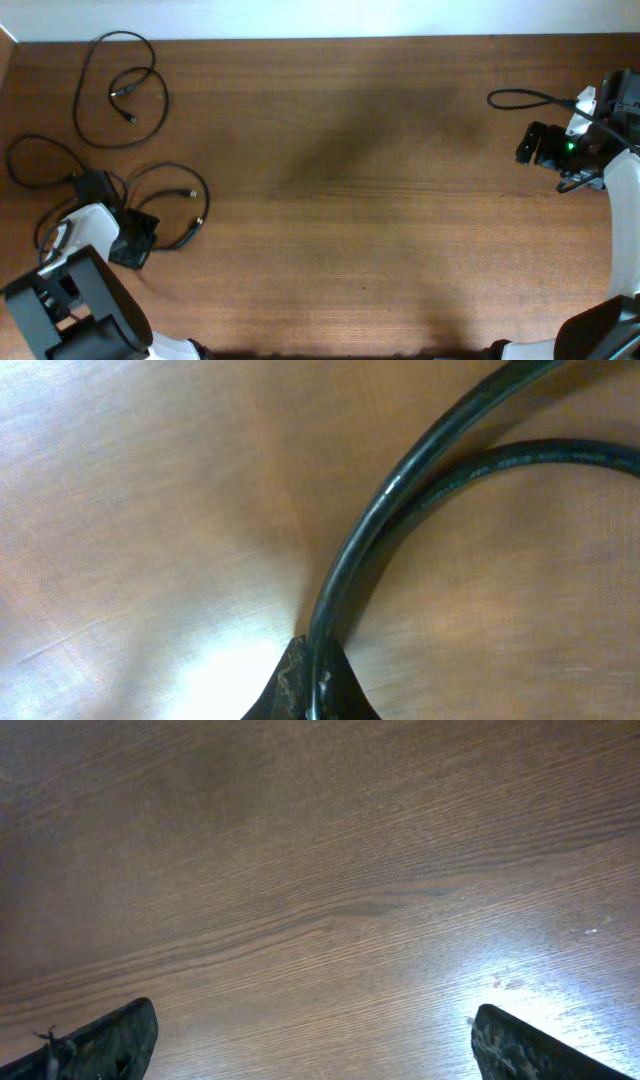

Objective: Untangle cables

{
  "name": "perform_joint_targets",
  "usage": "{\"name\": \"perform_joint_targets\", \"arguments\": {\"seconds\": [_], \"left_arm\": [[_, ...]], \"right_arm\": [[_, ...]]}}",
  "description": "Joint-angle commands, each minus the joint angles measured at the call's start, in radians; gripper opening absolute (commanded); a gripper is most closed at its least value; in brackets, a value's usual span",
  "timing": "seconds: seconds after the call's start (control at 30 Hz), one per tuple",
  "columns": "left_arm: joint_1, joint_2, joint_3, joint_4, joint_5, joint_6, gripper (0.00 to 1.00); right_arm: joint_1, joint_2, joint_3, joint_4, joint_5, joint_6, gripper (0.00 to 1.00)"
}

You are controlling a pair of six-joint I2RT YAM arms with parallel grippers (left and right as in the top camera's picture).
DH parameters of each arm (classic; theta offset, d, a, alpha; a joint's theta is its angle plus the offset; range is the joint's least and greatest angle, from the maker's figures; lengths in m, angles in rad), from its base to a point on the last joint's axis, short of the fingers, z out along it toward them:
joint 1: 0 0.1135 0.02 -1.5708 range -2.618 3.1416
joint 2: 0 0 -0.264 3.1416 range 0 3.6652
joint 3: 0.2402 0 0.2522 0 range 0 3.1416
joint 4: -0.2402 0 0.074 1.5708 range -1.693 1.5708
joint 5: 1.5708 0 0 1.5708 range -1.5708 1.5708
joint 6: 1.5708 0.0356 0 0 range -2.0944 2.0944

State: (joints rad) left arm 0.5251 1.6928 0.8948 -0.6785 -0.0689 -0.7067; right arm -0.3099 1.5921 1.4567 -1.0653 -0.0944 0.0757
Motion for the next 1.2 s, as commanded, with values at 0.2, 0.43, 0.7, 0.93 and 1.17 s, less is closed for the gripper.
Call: {"name": "perform_joint_targets", "arguments": {"seconds": [0.2,0.43,0.7,0.93,1.17], "left_arm": [[0.008,-0.169,-0.020,-0.021,-0.150,0.006,0.00],[0.008,-0.171,-0.019,-0.036,-0.157,0.006,0.29],[0.008,-0.171,0.003,-0.080,-0.156,0.005,0.98],[0.006,-0.171,0.174,-0.201,-0.131,0.140,0.99],[-0.064,-0.204,0.365,-0.296,0.081,0.416,0.99]], "right_arm": [[-0.005,-0.013,0.013,0.001,-0.003,0.007,0.99],[-0.005,-0.013,0.013,0.001,-0.002,0.007,0.99],[-0.005,-0.013,0.013,0.002,-0.002,0.007,0.99],[-0.005,-0.015,0.013,-0.008,-0.003,0.006,0.99],[-0.005,-0.019,0.013,-0.012,-0.144,-0.100,0.99]]}}
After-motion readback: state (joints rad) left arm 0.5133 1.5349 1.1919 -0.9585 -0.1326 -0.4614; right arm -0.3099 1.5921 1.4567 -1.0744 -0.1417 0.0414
